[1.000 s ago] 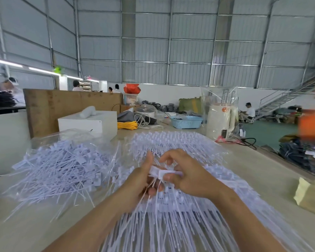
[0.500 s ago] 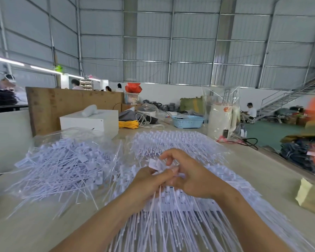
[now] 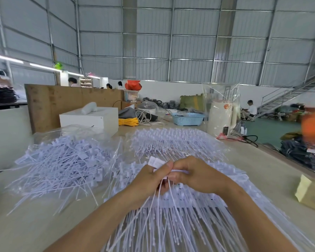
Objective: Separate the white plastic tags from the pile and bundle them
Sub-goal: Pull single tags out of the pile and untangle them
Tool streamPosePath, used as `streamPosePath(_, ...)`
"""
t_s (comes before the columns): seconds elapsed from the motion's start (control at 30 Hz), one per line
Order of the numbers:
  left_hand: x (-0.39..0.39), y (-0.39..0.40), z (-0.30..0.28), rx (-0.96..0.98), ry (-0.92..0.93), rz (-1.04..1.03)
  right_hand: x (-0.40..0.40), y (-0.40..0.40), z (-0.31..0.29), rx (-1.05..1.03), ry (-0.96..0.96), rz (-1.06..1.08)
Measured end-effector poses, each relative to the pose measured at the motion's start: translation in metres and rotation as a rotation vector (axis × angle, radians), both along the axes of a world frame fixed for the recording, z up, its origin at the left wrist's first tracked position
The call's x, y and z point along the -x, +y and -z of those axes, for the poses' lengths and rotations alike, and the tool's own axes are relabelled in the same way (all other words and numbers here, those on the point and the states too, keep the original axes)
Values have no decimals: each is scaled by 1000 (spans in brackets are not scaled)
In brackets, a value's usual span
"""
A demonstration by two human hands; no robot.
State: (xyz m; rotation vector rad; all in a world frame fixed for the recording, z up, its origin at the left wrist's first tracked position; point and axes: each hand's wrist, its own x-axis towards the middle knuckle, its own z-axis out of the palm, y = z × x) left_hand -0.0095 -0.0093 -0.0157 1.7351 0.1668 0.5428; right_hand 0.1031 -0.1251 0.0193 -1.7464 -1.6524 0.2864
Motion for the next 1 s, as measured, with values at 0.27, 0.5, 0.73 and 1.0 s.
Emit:
streamPosePath(0.27,6,2,1,102,1,335,-2,-9,-5,100,196,-134)
streamPosePath(0.5,4,-2,1,207,-3,258,-3,-9,-3,78,199,-75)
streamPosePath(0.73,-6,4,-1,586,-74,58,1,-4,-7,-108,35,35)
streamPosePath(1.0,-3,-2,-1,259,-54,-31,5,3,1,-113,-51,45)
